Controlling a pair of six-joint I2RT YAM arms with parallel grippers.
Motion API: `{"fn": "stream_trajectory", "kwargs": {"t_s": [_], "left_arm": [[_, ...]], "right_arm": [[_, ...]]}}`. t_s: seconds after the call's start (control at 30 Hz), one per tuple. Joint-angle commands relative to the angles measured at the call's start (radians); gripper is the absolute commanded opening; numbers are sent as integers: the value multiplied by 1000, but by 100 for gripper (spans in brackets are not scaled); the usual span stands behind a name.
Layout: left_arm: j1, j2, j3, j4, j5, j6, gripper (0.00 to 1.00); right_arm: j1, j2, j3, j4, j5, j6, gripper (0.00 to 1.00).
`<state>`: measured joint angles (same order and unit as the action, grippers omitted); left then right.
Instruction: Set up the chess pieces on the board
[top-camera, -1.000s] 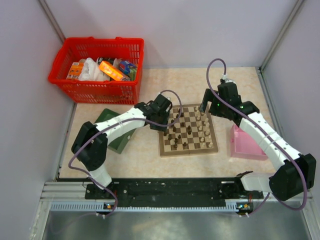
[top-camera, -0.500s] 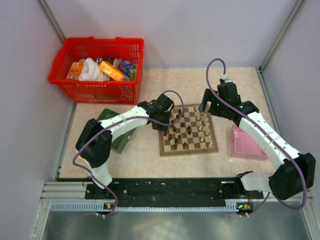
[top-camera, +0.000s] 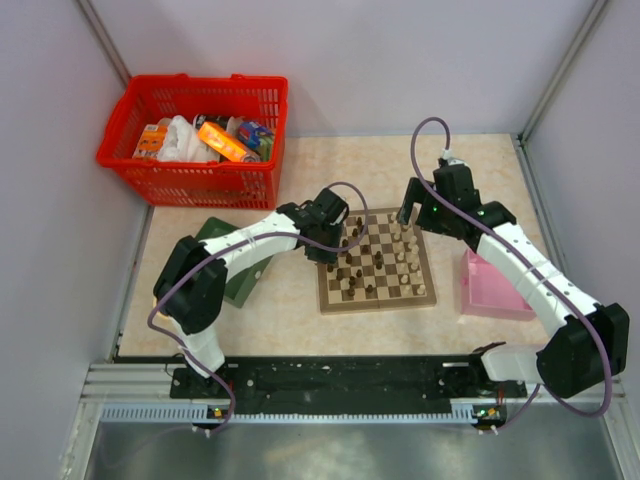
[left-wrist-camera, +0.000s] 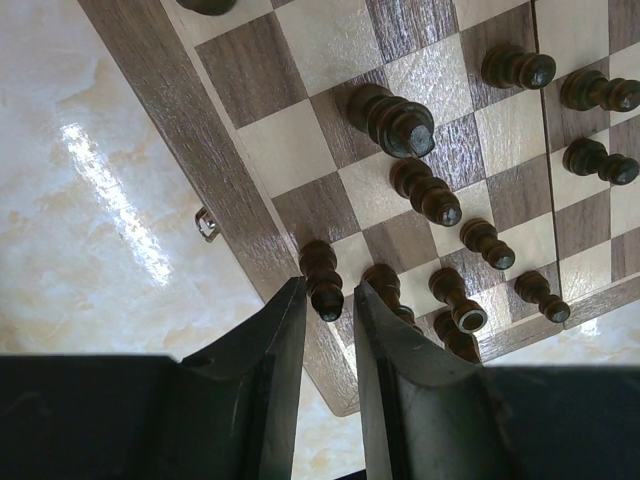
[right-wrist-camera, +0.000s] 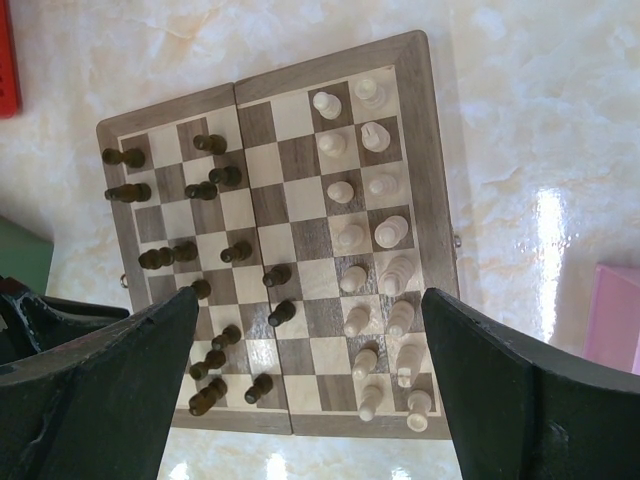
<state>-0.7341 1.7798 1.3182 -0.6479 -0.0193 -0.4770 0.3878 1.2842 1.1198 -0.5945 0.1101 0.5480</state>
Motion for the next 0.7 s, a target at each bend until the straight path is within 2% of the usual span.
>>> {"fn": "stream_trajectory", "kwargs": {"t_s": [0.0,0.3,0.47,0.67], "left_arm": [[4,4,6,31,-13,-6,30],[2,12,16,30,-22,5,11],[15,16,65,21,-80,28,12],[70,55,162,19,-73,63,13]], "right_arm": [[-6,-5,17,32,-1,7,93],[-6,-3,17,33,2,4,93],[-4,-5,15,32,3,6,93],[-6,-6,15,32,3,4,93]]}}
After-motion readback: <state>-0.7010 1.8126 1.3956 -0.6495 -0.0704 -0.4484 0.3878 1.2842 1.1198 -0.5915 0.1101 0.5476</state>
